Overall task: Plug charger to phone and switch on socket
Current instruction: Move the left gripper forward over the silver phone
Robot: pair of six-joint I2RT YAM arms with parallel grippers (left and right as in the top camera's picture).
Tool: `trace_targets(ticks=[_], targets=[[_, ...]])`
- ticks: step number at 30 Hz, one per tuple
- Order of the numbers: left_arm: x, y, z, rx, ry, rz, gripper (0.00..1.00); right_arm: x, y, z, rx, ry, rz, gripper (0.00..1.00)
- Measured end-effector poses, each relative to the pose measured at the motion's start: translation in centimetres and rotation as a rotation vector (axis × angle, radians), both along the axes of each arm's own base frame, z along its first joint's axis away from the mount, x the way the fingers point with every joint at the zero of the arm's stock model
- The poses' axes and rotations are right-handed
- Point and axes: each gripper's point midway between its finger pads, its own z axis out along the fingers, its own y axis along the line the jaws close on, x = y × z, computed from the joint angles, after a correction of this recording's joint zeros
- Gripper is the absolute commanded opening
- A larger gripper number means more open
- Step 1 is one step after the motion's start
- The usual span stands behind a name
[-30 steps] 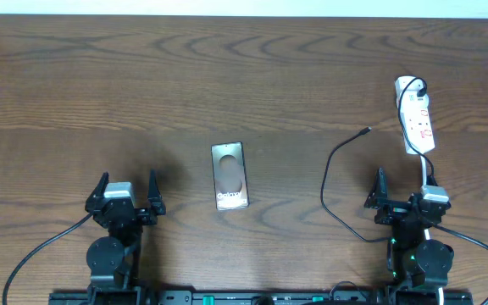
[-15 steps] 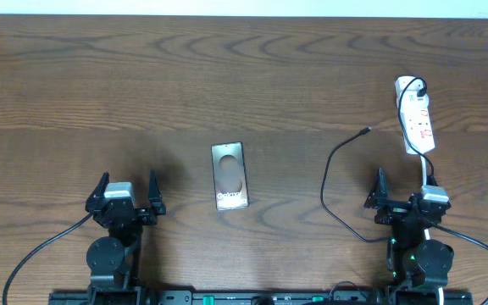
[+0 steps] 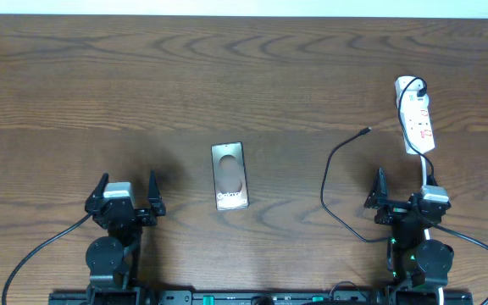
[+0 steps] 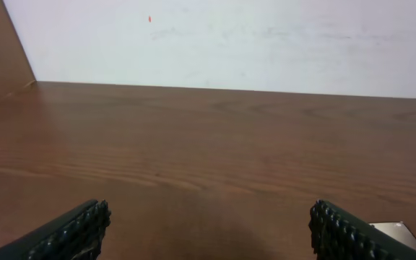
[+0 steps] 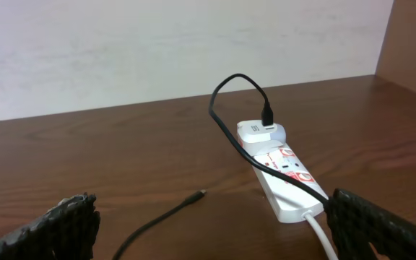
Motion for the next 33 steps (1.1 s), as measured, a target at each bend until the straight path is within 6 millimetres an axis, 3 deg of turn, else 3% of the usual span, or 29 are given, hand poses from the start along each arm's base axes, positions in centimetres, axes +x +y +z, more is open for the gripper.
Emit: trace_targets(ticks=[6,17,25,33], targets=[[-0.1,0.0,0.7,-0.04,-0.003,0.005,0.9,0.0,0.0,0.0,0.0,0.0,0.0,0.99],[0.8,-1.5,5.7,-0.071,0.024,-0.079,0.9,0.0,0.0,0.0,0.0,0.0,0.0,0.99],[2.2,-3.1,8.2,-0.119,0.221,-0.155,0.9,0.0,0.0,0.0,0.0,0.0,0.0,0.99],[2.2,-4.0,10.7,-0.16,0.376,-0.175,0.9,0.0,0.0,0.0,0.0,0.0,0.0,0.99]])
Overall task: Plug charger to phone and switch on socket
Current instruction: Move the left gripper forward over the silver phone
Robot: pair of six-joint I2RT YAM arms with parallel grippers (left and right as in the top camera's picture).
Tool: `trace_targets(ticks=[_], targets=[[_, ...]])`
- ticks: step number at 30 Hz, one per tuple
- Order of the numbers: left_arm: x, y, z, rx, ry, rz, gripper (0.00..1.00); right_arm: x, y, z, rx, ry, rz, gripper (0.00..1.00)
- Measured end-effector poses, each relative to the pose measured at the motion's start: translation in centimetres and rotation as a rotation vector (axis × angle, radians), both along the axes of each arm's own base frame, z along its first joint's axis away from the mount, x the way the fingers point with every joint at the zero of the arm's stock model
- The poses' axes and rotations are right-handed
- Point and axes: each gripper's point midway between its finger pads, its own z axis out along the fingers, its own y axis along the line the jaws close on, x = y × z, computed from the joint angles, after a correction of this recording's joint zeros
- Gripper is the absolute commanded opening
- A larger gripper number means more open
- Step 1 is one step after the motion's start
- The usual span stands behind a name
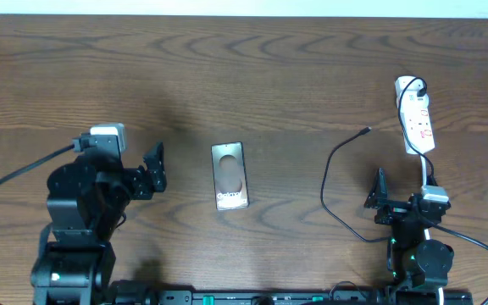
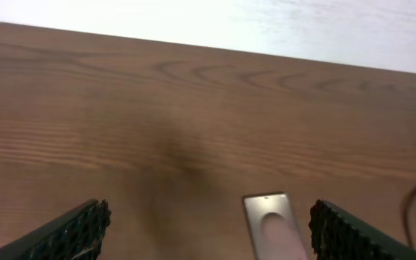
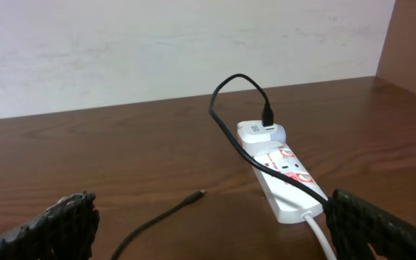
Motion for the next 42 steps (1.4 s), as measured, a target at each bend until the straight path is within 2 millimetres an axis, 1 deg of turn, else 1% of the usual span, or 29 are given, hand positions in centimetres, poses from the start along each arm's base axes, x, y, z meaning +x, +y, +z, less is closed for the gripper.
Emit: trace_targets(ticks=[6,9,12,18,22,28,33,36,40,42], targets=[[-0.2,-1.9,1.8,-0.049,0.024,-0.048,0.9,0.0,0.0,0.0,0.0,0.0,0.0,0.99],[-0.3,-3.1,1.8,-0.082,0.041,-0.073,0.9,0.0,0.0,0.0,0.0,0.0,0.0,0.99],[-0.6,-4.1,0.8,-0.104,0.094,-0.084,0.9,0.0,0.0,0.0,0.0,0.0,0.0,0.99],[-0.5,-5.2,-1.7,-0.106,0.204,-0.04,0.9,0.0,0.0,0.0,0.0,0.0,0.0,0.99],[-0.3,-6.6,-3.2,-0.076,0.254,-0.046,0.9,0.0,0.0,0.0,0.0,0.0,0.0,0.99],[0.0,-9.0,-6.1,0.0,0.342,-0.077,0.9,0.0,0.0,0.0,0.0,0.0,0.0,0.99],[0.5,-9.4,-8.4,0.044,0.416,-0.067,0.9,0.0,0.0,0.0,0.0,0.0,0.0,0.99],[0.3,-9.8,-9.8,0.054,0.474,-0.081,0.9,0.0,0.0,0.0,0.0,0.0,0.0,0.99],[0.3,-11.1,-10.6,0.018,0.512,-0.128,0.9,0.0,0.0,0.0,0.0,0.0,0.0,0.99],[0.2,-11.3,-10.6,0.013,0.519,-0.136,0.9,0.0,0.0,0.0,0.0,0.0,0.0,0.99]])
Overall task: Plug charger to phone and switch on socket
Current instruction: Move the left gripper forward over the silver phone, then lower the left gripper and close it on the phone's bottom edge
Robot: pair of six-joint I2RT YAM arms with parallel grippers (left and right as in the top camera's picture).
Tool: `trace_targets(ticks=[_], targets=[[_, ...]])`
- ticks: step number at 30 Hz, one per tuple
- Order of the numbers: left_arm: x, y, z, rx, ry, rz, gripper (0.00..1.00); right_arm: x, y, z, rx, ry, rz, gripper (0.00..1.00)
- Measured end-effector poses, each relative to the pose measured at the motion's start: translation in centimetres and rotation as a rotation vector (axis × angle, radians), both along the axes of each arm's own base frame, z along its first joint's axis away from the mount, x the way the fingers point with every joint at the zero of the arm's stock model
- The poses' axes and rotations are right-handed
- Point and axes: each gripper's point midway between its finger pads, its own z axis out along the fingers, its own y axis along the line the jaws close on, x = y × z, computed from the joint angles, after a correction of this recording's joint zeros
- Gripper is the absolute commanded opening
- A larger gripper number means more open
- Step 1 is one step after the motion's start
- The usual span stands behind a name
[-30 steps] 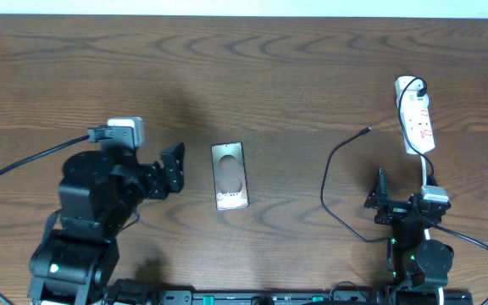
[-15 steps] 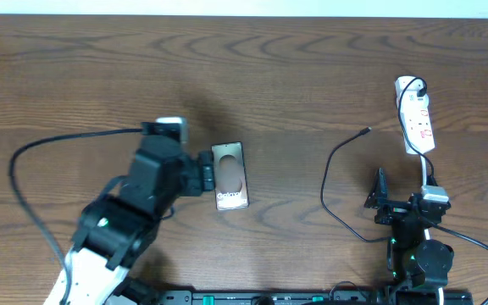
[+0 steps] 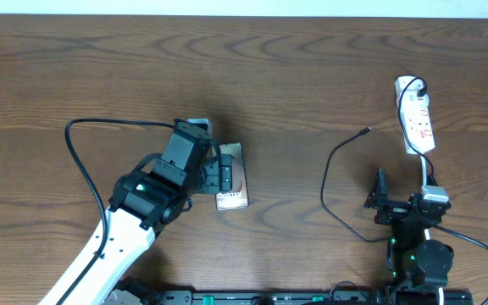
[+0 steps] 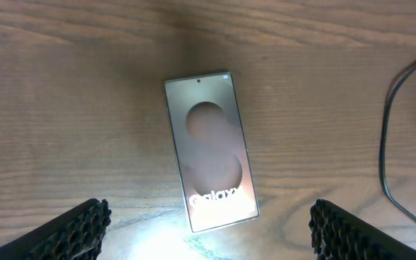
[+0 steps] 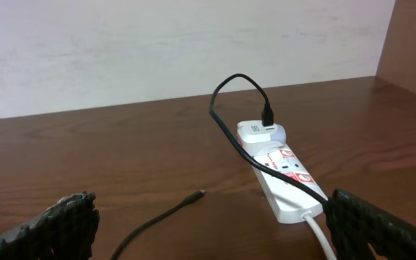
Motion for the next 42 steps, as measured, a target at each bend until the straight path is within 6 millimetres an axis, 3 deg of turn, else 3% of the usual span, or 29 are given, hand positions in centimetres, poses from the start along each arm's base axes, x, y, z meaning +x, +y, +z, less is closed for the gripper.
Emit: trace_targets(ticks=[4,7,11,15,30,36,42], targets=[[-0.4,-0.6,-0.1,-0.001,0.033,-0.023,0.9,0.0,0.0,0.0,0.0,0.0,0.0,0.99],[-0.1,-1.1,1.0,0.015,0.043,-0.031,0.9,0.0,0.0,0.0,0.0,0.0,0.0,0.99],[1.2,-1.2,3.3,0.063,0.04,-0.001,0.9,0.0,0.0,0.0,0.0,-0.001,0.0,0.99],[2.7,-1.3,4.2,0.084,0.053,0.053,0.9,0.0,0.0,0.0,0.0,0.0,0.0,0.99],[2.1,-2.0,-3.9,0.226,0.317,0.117,0.9,0.0,0.0,0.0,0.0,0.0,0.0,0.99],[2.0,-2.5,-6.3,0.241,0.369,0.089,0.91,0.0,0.0,0.0,0.0,0.0,0.0,0.99],[1.3,-4.1,-7.6,0.195,0.394,-0.055,0.94,0.0,0.0,0.0,0.0,0.0,0.0,0.99]])
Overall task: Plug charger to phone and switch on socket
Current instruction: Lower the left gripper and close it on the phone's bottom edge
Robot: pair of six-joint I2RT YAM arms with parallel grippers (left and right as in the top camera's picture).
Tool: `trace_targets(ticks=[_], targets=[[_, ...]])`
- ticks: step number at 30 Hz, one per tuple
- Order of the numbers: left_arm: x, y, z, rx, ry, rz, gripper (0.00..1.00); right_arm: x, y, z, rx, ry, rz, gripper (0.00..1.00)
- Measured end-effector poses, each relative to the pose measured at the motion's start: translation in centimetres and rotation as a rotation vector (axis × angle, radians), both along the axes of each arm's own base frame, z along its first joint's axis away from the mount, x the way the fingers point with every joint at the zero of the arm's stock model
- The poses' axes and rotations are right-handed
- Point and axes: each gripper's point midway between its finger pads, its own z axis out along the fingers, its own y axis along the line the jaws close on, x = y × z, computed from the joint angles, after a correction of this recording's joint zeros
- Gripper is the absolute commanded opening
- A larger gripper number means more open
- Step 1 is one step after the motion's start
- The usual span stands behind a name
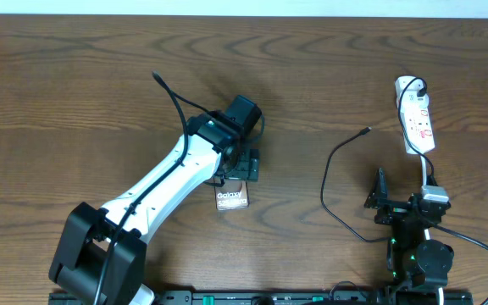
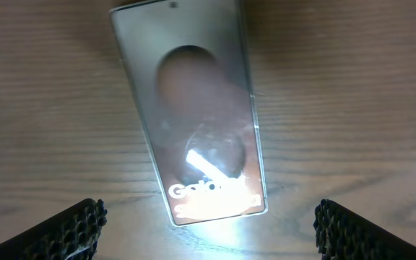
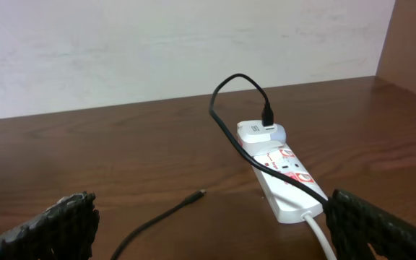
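Observation:
The phone (image 1: pixel 232 199) lies flat mid-table, screen up with a "Galaxy" logo, and fills the left wrist view (image 2: pixel 190 108). My left gripper (image 1: pixel 242 168) hangs open right above its upper half, a finger (image 2: pixel 56 231) on either side, touching nothing. The white power strip (image 1: pixel 415 114) lies at the far right, with a white charger adapter (image 3: pixel 260 132) plugged into its far end. The black cable loops down, and its free plug tip (image 1: pixel 368 130) rests on the table (image 3: pixel 199 193). My right gripper (image 1: pixel 403 193) stands open near the front edge, empty.
The cable's loop (image 1: pixel 333 199) curves across the table left of my right gripper. The strip's white lead (image 1: pixel 424 169) runs down toward the right arm's base. A pale wall (image 3: pixel 157 50) closes the table's far side, and a brown panel (image 3: pixel 410 43) stands at the right.
My left gripper was at the phone's left side. It is now directly over the phone's upper half and closer to it, so the phone looks larger. The right arm has not moved.
Both arms rested open near the front edge, with the phone and the cable untouched. My left gripper was then higher, to the left of the phone, then beside it looking down. It now hangs over the phone. The right arm stayed put throughout.

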Motion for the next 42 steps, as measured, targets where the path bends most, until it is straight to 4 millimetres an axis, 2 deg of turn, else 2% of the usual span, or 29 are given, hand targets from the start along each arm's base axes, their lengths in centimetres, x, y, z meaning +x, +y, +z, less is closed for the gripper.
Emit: trace_targets(ticks=[6,9,10,19,26,39,42], targets=[[0.1,-0.9,0.1,-0.04,-0.005,-0.043,0.95,0.0,0.0,0.0,0.0,0.0,0.0,0.99],[0.3,-0.6,0.1,-0.026,-0.013,-0.021,0.95,0.0,0.0,0.0,0.0,0.0,0.0,0.99],[0.3,-0.5,0.0,-0.021,-0.014,-0.01,0.98,0.0,0.0,0.0,0.0,0.0,0.0,0.99],[0.4,0.0,-0.3,-0.001,-0.018,0.036,0.98,0.0,0.0,0.0,0.0,0.0,0.0,0.99],[-0.1,0.4,-2.1,-0.001,-0.012,0.055,0.98,0.0,0.0,0.0,0.0,0.0,0.0,0.99],[1.0,-0.4,-3.9,-0.046,-0.075,0.056,0.98,0.0,0.0,0.0,0.0,0.0,0.0,0.99],[1.1,-0.3,-5.0,-0.03,-0.058,0.056,0.98,0.0,0.0,0.0,0.0,0.0,0.0,0.99]])
